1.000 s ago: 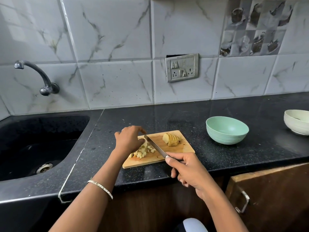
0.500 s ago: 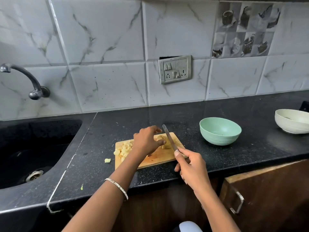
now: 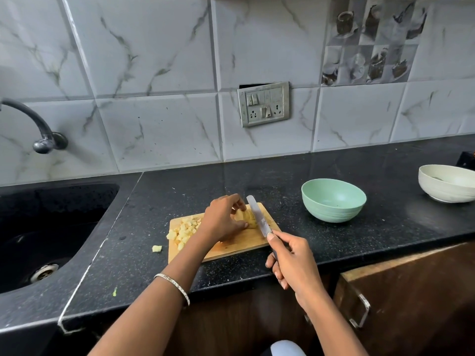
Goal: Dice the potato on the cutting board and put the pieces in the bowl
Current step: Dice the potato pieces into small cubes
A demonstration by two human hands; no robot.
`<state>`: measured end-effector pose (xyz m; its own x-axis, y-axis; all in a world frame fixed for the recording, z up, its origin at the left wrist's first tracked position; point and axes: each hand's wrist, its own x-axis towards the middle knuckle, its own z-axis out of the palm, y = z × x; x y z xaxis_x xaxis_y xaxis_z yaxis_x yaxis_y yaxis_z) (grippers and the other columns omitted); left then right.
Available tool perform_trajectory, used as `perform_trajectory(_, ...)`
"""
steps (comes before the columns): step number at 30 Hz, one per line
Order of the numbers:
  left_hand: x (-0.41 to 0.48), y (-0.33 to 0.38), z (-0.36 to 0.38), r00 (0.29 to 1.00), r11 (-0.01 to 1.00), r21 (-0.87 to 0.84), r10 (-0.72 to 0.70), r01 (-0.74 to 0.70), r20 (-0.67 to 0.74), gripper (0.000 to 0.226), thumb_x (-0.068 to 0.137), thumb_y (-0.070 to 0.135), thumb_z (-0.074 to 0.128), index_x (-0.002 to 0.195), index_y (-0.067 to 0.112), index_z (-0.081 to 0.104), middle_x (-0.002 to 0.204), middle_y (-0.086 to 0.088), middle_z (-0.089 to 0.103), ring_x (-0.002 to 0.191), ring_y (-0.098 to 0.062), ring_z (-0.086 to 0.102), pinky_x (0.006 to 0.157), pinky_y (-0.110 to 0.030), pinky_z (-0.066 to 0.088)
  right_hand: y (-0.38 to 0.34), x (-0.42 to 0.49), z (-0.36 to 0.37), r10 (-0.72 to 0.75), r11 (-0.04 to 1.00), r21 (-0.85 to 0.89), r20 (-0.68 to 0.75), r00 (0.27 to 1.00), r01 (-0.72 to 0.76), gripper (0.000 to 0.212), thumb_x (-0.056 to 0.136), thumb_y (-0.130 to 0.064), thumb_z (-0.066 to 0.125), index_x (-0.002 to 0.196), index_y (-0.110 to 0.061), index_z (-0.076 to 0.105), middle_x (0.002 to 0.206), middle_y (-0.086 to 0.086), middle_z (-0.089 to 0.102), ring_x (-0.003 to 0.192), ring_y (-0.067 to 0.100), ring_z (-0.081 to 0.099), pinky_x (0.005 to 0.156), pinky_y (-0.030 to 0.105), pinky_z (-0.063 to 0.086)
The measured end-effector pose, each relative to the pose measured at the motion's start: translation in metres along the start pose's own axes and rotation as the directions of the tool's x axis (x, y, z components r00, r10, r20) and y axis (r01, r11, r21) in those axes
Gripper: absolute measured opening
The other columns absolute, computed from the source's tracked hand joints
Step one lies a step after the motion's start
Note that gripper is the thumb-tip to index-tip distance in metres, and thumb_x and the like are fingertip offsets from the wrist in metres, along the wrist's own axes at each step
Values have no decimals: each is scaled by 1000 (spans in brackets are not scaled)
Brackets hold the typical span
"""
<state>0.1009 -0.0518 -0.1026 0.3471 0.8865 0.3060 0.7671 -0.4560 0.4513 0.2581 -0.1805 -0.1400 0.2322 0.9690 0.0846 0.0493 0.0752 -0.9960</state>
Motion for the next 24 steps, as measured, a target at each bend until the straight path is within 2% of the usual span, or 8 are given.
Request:
perform_trajectory(13,-8,-4,2,997,987,-154,-50,39,-63,30,71,24,84,92,27,63,97,16,67,91,-2,65,79,-33,57,3,2,0,-30,999,-22,5,1000,30,21,103,-31,58,122,-37,64,58,7,60,43,17,43,36,25,33)
perform_trajectory(16,-9,-3,3,995,983,-180,-62,47,-78,30,71,21,84,91,26,63,94,16,67,89,0,65,75,-27,57,4,1,0,-56,996,-70,23,998,58,28,101,-33,59,129,-32,65,57,8,61,42,18,44,35,25,34)
perform_trajectory(20,-11,-2,3,992,971,-232,-87,64,-89,28,72,16,83,91,23,64,95,15,67,87,-1,65,67,-11,49,4,1,0,-68,990,-123,30,997,72,34,100,-34,61,134,-28,63,57,7,62,42,19,45,34,25,35)
perform_trajectory(24,-12,-3,2,990,958,-276,-112,83,-91,28,72,11,83,88,21,63,94,11,67,85,-2,66,62,-7,48,3,0,1,-72,984,-161,26,997,75,34,100,-35,62,133,-28,64,58,7,64,42,19,47,34,26,37)
